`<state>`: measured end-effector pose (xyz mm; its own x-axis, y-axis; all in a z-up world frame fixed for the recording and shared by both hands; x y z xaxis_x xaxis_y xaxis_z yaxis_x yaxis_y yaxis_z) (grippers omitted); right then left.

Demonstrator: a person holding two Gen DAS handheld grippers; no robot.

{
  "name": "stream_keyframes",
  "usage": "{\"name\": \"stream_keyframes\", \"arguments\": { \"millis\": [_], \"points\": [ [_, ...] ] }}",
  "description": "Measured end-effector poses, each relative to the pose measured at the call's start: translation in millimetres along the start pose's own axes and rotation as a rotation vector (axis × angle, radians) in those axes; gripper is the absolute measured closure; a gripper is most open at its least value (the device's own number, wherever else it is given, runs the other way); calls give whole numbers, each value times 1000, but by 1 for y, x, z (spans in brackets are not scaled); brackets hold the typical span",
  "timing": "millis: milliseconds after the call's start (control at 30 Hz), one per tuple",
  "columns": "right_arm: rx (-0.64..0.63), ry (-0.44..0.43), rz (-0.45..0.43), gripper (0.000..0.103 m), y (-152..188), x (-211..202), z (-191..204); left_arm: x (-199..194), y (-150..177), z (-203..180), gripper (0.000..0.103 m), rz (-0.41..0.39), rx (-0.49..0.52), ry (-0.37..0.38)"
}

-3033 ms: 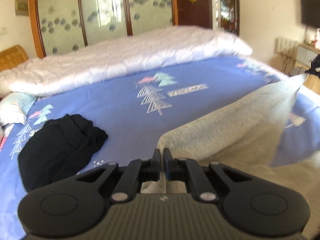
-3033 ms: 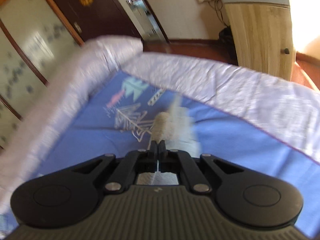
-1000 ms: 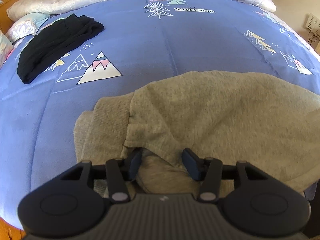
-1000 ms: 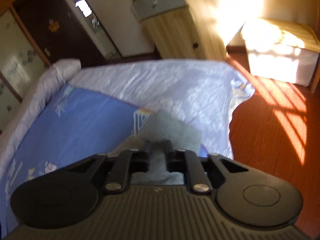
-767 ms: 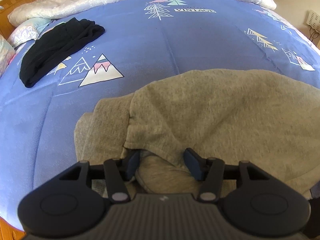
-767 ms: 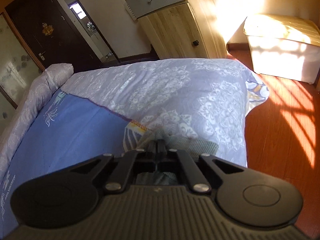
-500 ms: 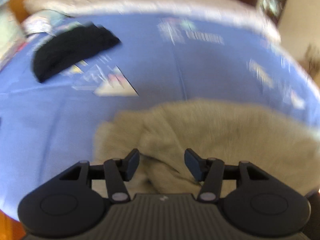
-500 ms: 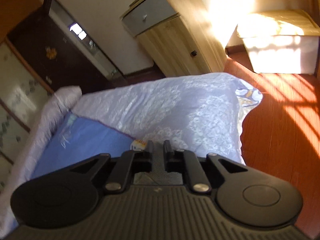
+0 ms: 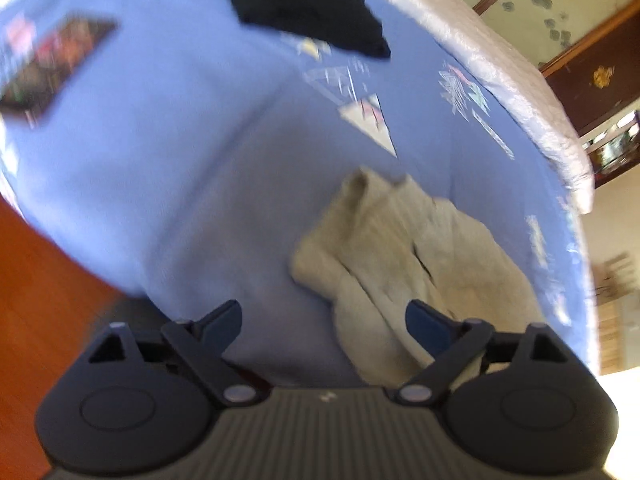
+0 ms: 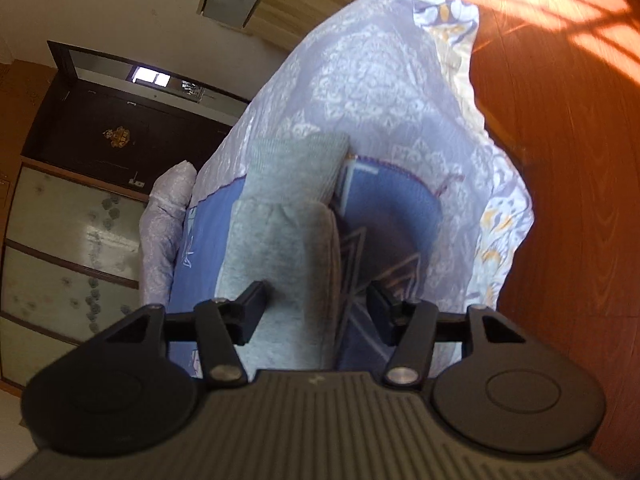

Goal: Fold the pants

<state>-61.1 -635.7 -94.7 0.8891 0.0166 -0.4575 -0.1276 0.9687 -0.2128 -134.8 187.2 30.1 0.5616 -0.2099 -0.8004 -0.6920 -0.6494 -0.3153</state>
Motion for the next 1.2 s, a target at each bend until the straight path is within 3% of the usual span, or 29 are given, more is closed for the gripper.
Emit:
{"name": "stream_keyframes", "arguments": {
  "millis": [133,267,300,367,400,433,500,567,600,633,667,800,967,1100,1200],
  "points": [
    [8,-12,2,34,-1,3,9,24,3,-12,2,52,-47,116],
    [10,-51,-2,33,-9,-5,12,47,-6,-25,1,79,-58,148],
    [13,-64,-5,33,-10,-7,14,54,-8,-28,5,86,-62,149],
    [-3,-69,-15,33,-12,-11,19,63,-7,-38,34,90,-43,116],
    [-17,-57,-8,33,-13,-9,22,66,-7,-43,62,95,-18,84],
    [-31,-43,2,33,-15,-6,24,67,-6,-47,76,97,8,63],
    [-30,-33,14,33,-17,1,25,60,-7,-50,80,87,22,76],
    [-9,-14,16,37,-18,8,22,49,-12,-54,82,56,21,102],
    [-10,-1,20,44,-18,11,21,43,-15,-57,82,39,18,115],
    [-32,21,24,73,-18,13,24,37,-18,-60,83,22,16,130],
    [-68,42,32,90,-18,13,28,32,-21,-64,83,5,17,144],
    [-120,-4,-14,90,-22,-6,59,18,-42,-85,83,-37,27,202],
    [-239,-58,-21,91,-32,10,144,5,-96,-124,84,-109,51,258],
    [-283,-168,-49,91,-33,24,220,-30,-136,-148,84,-239,67,315],
    [-293,-239,-50,91,-26,29,251,-59,-142,-143,84,-329,83,320]
  ]
}}
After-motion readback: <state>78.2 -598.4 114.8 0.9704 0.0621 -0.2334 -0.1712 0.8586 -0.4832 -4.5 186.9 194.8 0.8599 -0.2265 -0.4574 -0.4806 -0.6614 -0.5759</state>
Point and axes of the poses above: each gripper's, at about its wrist camera, not at the fingertips, and x roughly the way its jaws point, z to its left, y to its underside, the point moved 1 cm from there along x, roughly the way its jaws point, and after that the axes turned 1 degree about -y, right-handed, at the moved point
